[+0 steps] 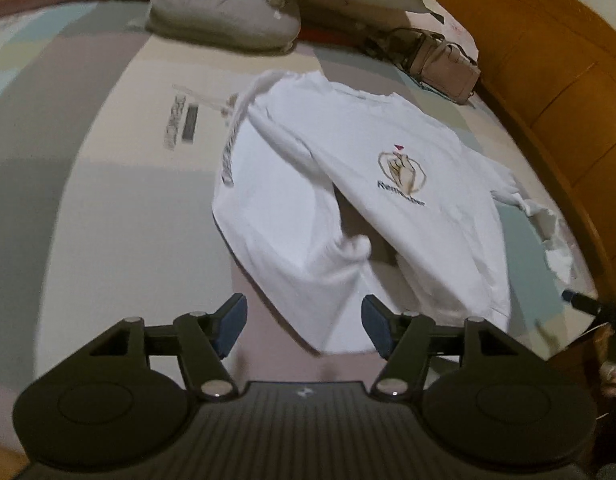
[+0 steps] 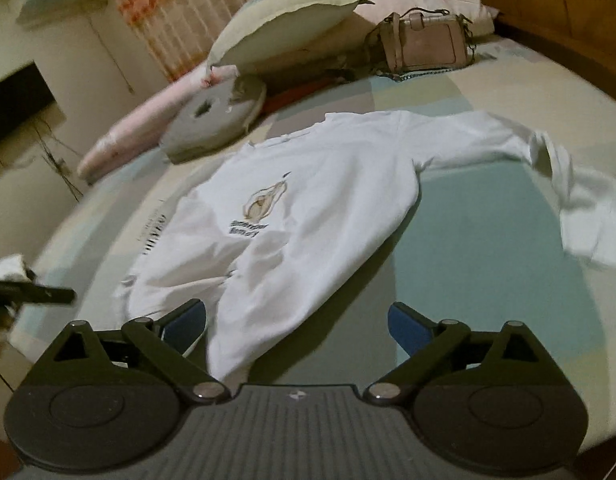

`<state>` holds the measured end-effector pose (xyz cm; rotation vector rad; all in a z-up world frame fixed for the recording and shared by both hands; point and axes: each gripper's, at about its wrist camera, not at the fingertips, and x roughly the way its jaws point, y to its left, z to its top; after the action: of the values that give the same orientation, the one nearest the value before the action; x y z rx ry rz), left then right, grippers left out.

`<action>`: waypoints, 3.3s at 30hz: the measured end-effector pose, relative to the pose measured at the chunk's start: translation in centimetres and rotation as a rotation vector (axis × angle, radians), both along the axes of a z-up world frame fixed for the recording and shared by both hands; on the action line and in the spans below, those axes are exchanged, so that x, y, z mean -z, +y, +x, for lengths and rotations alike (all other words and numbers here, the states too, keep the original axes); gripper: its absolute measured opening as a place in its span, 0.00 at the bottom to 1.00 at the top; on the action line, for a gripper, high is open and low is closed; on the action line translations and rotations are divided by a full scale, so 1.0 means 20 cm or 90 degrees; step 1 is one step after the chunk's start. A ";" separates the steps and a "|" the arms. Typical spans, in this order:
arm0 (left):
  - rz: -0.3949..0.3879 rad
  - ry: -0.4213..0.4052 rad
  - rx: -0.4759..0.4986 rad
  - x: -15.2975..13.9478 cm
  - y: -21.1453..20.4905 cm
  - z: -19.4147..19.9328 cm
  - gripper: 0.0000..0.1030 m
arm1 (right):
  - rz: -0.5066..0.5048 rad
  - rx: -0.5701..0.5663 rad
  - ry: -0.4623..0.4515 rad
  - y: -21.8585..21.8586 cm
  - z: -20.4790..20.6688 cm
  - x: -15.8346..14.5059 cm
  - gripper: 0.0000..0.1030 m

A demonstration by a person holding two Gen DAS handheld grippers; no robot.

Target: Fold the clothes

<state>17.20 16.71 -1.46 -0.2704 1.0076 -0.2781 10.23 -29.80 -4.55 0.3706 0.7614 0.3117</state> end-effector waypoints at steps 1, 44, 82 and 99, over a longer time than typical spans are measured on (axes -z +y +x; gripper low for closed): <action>-0.012 0.000 -0.005 0.03 -0.01 -0.02 0.61 | 0.003 0.003 0.005 -0.01 -0.02 0.00 0.97; -0.224 -0.119 -0.128 0.60 0.02 0.01 0.03 | -0.031 0.024 0.022 0.08 -0.06 0.10 0.97; 0.355 -0.045 -0.272 0.15 1.09 0.78 0.04 | -0.172 0.064 0.021 0.24 0.09 0.02 0.97; 0.298 -0.069 -0.522 0.16 1.39 0.66 0.53 | -0.195 0.040 0.022 0.36 0.11 -0.01 0.97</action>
<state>30.36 44.53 -4.75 -0.2173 0.7551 0.6742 12.38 -22.63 -4.44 0.1099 0.8155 0.1265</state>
